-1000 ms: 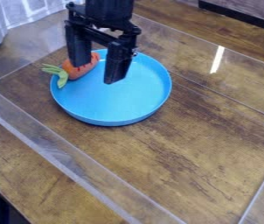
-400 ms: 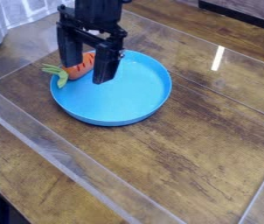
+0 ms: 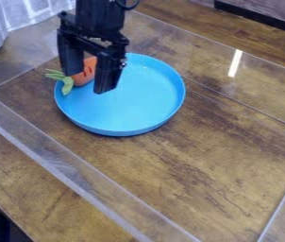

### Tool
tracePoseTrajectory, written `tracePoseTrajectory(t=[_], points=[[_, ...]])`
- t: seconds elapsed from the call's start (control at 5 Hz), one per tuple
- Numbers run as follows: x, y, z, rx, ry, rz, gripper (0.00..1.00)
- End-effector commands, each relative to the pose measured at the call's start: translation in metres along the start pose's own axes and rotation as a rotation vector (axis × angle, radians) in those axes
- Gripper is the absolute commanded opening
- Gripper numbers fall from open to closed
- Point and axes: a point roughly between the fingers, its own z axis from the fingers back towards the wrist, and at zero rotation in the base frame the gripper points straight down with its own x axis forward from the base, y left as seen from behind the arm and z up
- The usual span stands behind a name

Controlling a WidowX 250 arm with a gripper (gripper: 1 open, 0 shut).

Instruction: Put the carrot in the blue tray

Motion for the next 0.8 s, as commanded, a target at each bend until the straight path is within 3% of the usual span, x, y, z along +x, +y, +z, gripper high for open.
tracePoseTrajectory(t=[0.0, 0.6], points=[[0.001, 0.011, 0.006, 0.006, -0.035, 0.018, 1.0], [0.005, 0.019, -0.005, 0.005, -0.027, -0.011, 1.0]])
